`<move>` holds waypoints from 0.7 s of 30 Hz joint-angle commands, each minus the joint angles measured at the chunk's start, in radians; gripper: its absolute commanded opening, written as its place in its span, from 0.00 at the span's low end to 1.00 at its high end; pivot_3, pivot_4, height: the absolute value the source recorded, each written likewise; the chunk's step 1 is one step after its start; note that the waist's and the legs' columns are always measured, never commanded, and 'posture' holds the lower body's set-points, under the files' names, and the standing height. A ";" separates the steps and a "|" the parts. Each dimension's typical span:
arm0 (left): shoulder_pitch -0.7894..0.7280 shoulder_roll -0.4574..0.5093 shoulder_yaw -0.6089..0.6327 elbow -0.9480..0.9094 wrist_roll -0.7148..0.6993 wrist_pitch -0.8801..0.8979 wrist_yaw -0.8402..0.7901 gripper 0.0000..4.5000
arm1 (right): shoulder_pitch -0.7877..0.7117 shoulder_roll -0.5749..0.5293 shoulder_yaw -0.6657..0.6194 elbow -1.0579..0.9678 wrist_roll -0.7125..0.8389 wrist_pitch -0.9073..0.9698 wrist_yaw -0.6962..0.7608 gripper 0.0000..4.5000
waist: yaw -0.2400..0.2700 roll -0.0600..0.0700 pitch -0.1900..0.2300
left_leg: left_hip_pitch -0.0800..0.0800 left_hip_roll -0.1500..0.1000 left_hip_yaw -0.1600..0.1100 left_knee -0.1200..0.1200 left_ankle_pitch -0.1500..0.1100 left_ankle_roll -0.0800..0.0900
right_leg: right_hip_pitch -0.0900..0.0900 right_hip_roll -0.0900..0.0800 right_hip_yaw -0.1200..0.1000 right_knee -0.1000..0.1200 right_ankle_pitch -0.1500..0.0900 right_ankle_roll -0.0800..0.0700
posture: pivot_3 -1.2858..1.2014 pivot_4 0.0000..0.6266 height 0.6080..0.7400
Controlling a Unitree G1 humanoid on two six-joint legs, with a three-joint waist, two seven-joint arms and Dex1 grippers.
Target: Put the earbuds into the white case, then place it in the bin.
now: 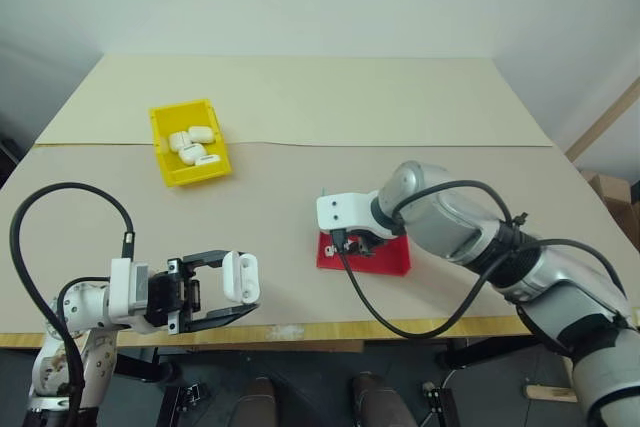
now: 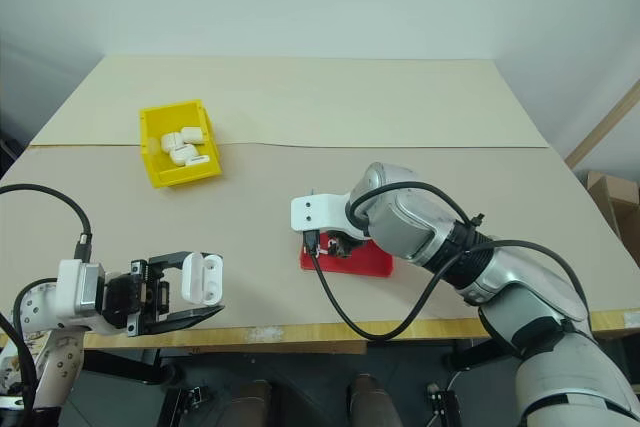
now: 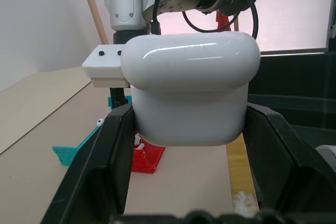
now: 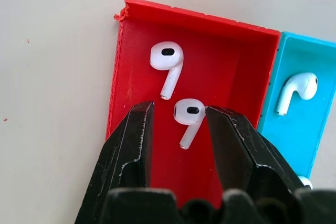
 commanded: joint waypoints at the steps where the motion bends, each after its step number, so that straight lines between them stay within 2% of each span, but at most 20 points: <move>1: 0.009 0.001 -0.001 -0.041 -0.018 -0.001 0.010 0.63 | -0.003 0.007 -0.009 0.006 -0.033 -0.030 -0.010 0.44 | 0.000 0.000 0.000 | 0.000 0.000 0.000 0.000 0.000 0.000 | 0.000 0.000 0.000 0.000 0.000 0.000 | 0.52 0.24 1.00; 21: 0.023 0.010 0.000 -0.042 -0.016 -0.007 0.014 0.63 | 0.020 0.027 -0.014 0.086 -0.087 -0.121 0.026 0.44 | 0.000 0.000 0.000 | 0.000 0.000 0.000 0.000 0.000 0.000 | 0.000 0.000 0.000 0.000 0.000 0.000 | 0.52 0.24 1.00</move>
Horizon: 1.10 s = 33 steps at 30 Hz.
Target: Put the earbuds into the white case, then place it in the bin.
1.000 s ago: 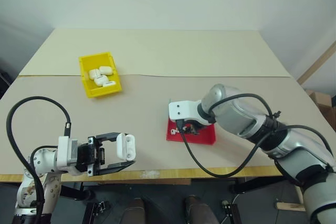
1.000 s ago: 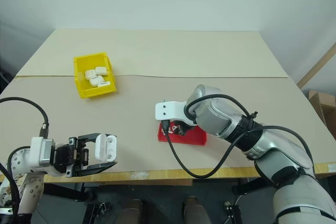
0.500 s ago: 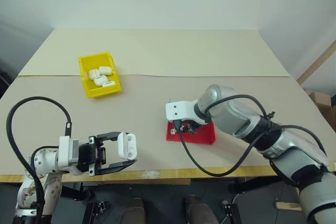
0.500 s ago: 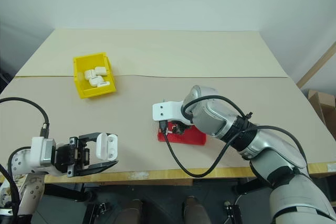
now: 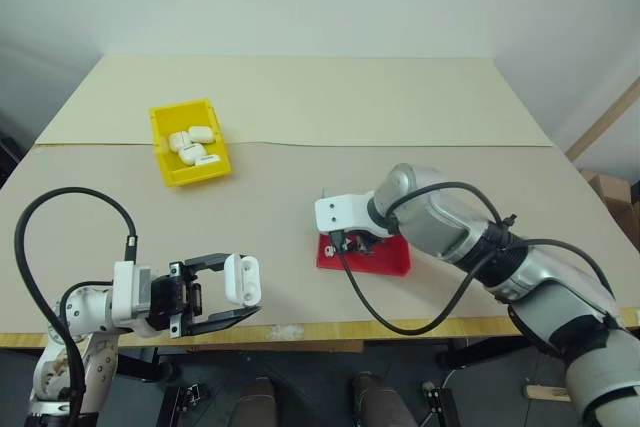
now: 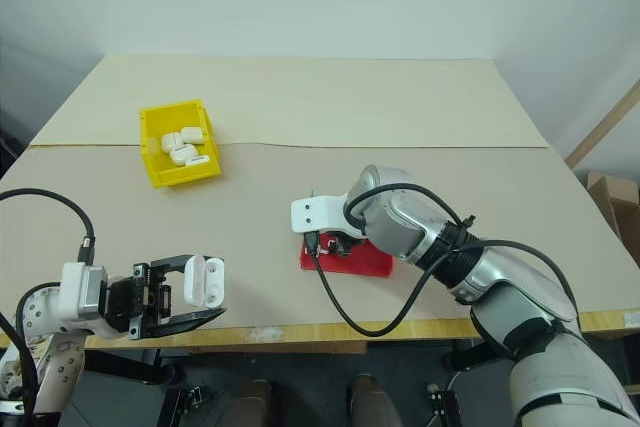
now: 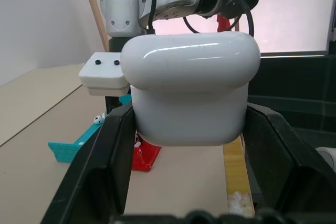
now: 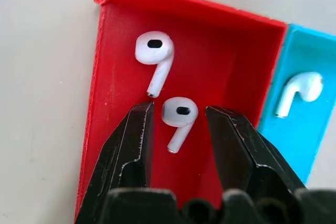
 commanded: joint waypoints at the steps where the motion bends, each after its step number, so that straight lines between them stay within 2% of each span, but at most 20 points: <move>1: 0.002 0.010 0.008 -0.031 -0.014 -0.008 -0.001 0.63 | -0.002 -0.001 -0.020 -0.003 -0.020 -0.020 0.010 0.44 | 0.000 0.000 0.000 | 0.000 0.000 0.000 0.000 0.000 0.000 | 0.000 0.000 0.000 0.000 0.000 0.000 | 0.52 0.24 1.00; 17: 0.003 0.005 0.004 -0.028 -0.001 -0.016 0.005 0.63 | 0.001 0.014 -0.020 0.032 -0.070 -0.065 0.020 0.44 | -0.002 0.000 0.000 | 0.002 0.000 0.000 0.000 0.000 0.000 | 0.001 0.000 0.000 0.000 0.000 0.000 | 0.52 0.24 1.00; 20: 0.002 0.002 0.004 -0.027 0.003 -0.021 0.010 0.63 | 0.005 0.012 -0.021 0.028 -0.076 -0.071 0.024 0.31 | -0.001 0.000 0.000 | 0.002 0.000 0.000 0.000 0.000 0.000 | 0.001 0.000 0.000 0.000 0.000 0.000 | 0.52 0.24 1.00; 33: -0.006 0.002 0.003 -0.013 0.005 -0.031 0.010 0.63 | 0.008 0.019 -0.032 0.027 -0.099 -0.084 0.044 0.31 | -0.001 0.000 0.000 | 0.002 0.000 0.000 0.000 0.000 0.000 | 0.001 0.000 0.000 0.000 0.000 0.000 | 0.52 0.24 1.00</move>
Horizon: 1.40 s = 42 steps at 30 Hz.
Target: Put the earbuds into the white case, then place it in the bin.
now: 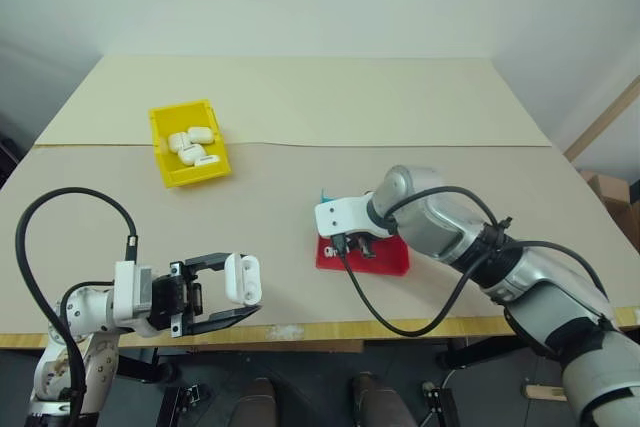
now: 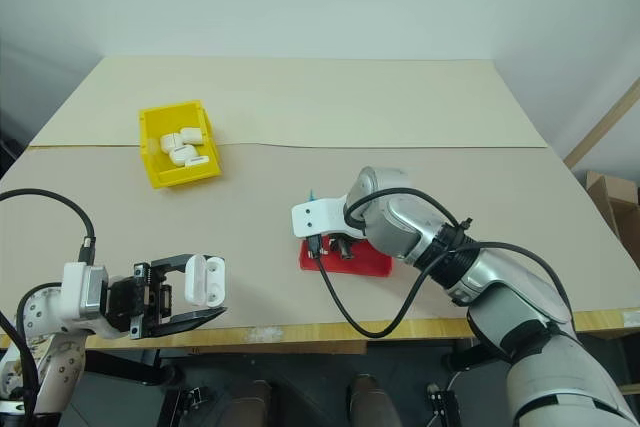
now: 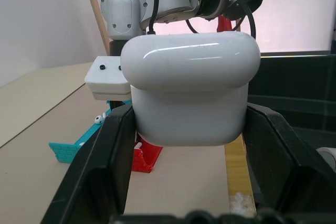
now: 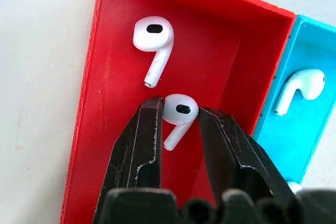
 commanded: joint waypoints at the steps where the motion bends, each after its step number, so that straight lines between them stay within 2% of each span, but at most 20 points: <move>1: -0.006 0.001 0.006 -0.013 0.003 -0.026 0.000 0.63 | 0.007 -0.005 -0.018 -0.008 -0.020 -0.019 0.009 0.23 | 0.000 0.000 0.000 | 0.000 0.000 0.000 0.000 0.000 0.000 | 0.000 0.000 0.000 0.000 0.000 0.000 | 0.52 0.24 1.00; 3: -0.005 0.001 0.006 -0.012 0.003 -0.029 0.000 0.63 | 0.010 -0.006 -0.019 -0.009 -0.024 -0.020 0.009 0.15 | 0.000 0.000 0.000 | 0.000 0.000 0.000 0.000 0.000 0.000 | 0.000 0.000 0.000 0.000 0.000 0.000 | 0.52 0.24 1.00; 11: -0.043 -0.023 0.012 -0.031 -0.055 0.026 0.055 0.63 | 0.014 -0.037 -0.089 -0.110 -0.002 0.049 0.034 0.14 | 0.002 0.000 0.000 | -0.001 0.000 0.000 0.000 0.000 0.000 | 0.000 0.000 0.000 0.000 0.000 0.000 | 0.52 0.24 1.00; 15: -0.088 -0.038 0.012 -0.088 -0.130 0.099 0.126 0.63 | 0.033 -0.099 -0.249 -0.278 0.091 0.178 0.059 0.14 | 0.005 0.000 0.000 | -0.004 0.000 -0.001 0.000 0.000 0.000 | -0.003 0.000 -0.001 -0.001 0.000 0.000 | 0.52 0.24 1.00; 19: -0.132 -0.066 -0.015 -0.142 -0.179 0.156 0.182 0.63 | 0.081 -0.159 -0.482 -0.424 0.202 0.254 0.025 0.14 | 0.008 0.000 0.000 | -0.005 0.000 -0.002 0.000 0.000 0.000 | -0.003 0.000 -0.001 -0.001 0.000 0.000 | 0.52 0.24 1.00; 21: -0.141 -0.075 -0.024 -0.159 -0.193 0.177 0.192 0.63 | 0.096 -0.167 -0.558 -0.465 0.250 0.300 0.003 0.14 | 0.006 0.000 0.000 | -0.005 0.000 -0.002 0.000 0.000 0.000 | -0.002 0.000 -0.001 -0.001 0.000 0.000 | 0.52 0.24 1.00; 25: -0.152 -0.113 -0.083 -0.196 -0.198 0.212 0.219 0.63 | 0.201 -0.164 -0.761 -0.568 0.371 0.274 -0.048 0.14 | 0.003 0.000 0.000 | -0.003 0.000 -0.001 0.000 0.000 0.000 | -0.001 0.000 -0.001 -0.001 0.000 0.000 | 0.52 0.24 1.00; 29: -0.172 -0.130 -0.131 -0.202 -0.191 0.248 0.233 0.63 | 0.310 -0.078 -0.943 -0.688 0.542 0.315 -0.097 0.14 | 0.003 0.000 0.000 | -0.003 -0.001 -0.002 0.000 0.000 0.000 | 0.000 0.000 -0.001 -0.001 0.000 0.000 | 0.52 0.24 1.00; 32: -0.185 -0.141 -0.151 -0.205 -0.188 0.260 0.244 0.63 | 0.395 0.021 -1.029 -0.744 0.649 0.207 -0.153 0.14 | 0.002 0.000 0.000 | -0.003 0.000 -0.002 0.000 0.000 0.000 | 0.000 0.000 -0.001 -0.001 0.000 0.000 | 0.52 0.24 1.00; 42: -0.224 -0.137 -0.184 -0.195 -0.187 0.313 0.249 0.63 | 0.443 0.153 -1.092 -0.727 0.870 -0.062 -0.279 0.14 | 0.003 0.000 0.000 | -0.002 -0.001 -0.002 0.000 0.000 0.000 | 0.001 0.000 -0.001 -0.001 0.000 0.001 | 0.52 0.24 1.00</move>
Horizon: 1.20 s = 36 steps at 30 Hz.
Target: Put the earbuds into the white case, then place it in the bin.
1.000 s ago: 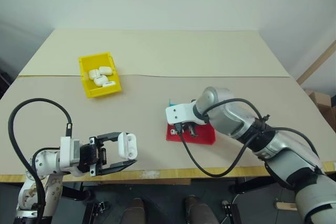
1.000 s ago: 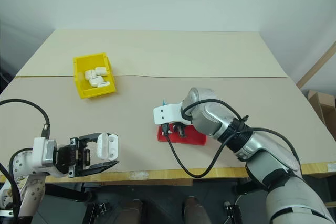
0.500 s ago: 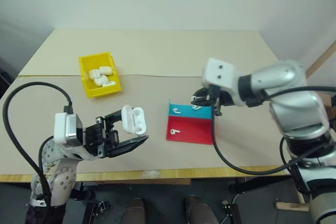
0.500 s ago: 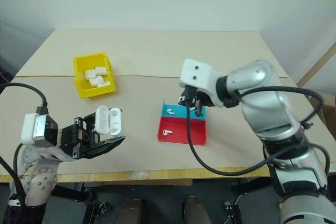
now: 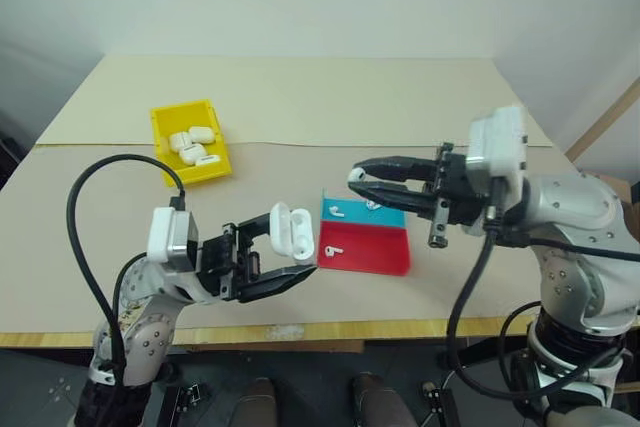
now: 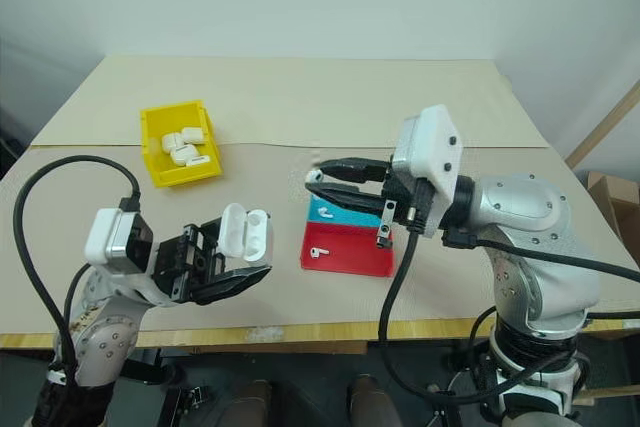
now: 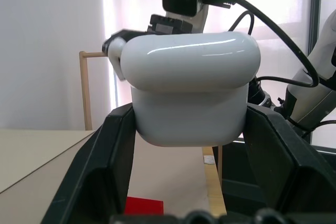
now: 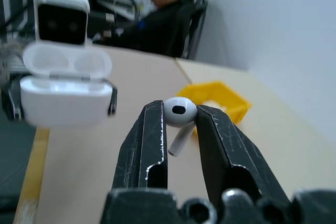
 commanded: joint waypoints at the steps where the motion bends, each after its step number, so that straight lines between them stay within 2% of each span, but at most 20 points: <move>1: -0.005 0.002 -0.010 -0.038 -0.007 0.021 0.003 0.63 | -0.010 0.015 -0.047 -0.003 0.114 -0.080 -0.036 0.14 | 0.001 0.000 0.000 | 0.000 0.000 0.000 0.000 0.000 0.000 | 0.000 0.000 0.000 0.000 0.000 0.000 | 0.52 0.24 1.00; 5: 0.003 0.002 -0.009 -0.053 -0.013 0.032 0.004 0.63 | 0.002 0.014 -0.056 0.016 0.233 -0.128 -0.032 0.14 | 0.001 0.000 0.000 | 0.000 0.000 0.000 0.000 0.000 0.000 | 0.000 0.000 0.000 0.000 0.000 0.000 | 0.52 0.24 1.00; 8: -0.005 -0.001 -0.011 -0.049 -0.010 0.036 0.003 0.63 | 0.025 0.008 -0.031 0.036 0.266 -0.192 0.006 0.14 | 0.001 0.000 0.000 | 0.000 0.000 0.000 0.000 0.000 0.000 | 0.000 0.000 0.000 0.000 0.000 0.000 | 0.52 0.24 1.00; 19: -0.014 -0.006 -0.009 0.012 0.007 0.005 -0.074 0.63 | -0.008 0.029 0.184 0.182 0.194 -0.417 0.111 0.14 | 0.001 0.000 0.000 | 0.002 0.000 0.000 0.000 0.000 0.000 | 0.001 0.000 0.001 0.000 0.000 0.000 | 0.52 0.24 1.00; 36: -0.096 -0.007 -0.015 -0.056 -0.016 0.082 0.011 0.63 | -0.026 0.057 0.311 0.306 0.154 -0.543 0.167 0.14 | 0.001 0.000 0.000 | 0.002 0.000 0.000 0.000 0.000 0.000 | 0.001 0.000 0.000 0.000 0.000 0.000 | 0.52 0.24 1.00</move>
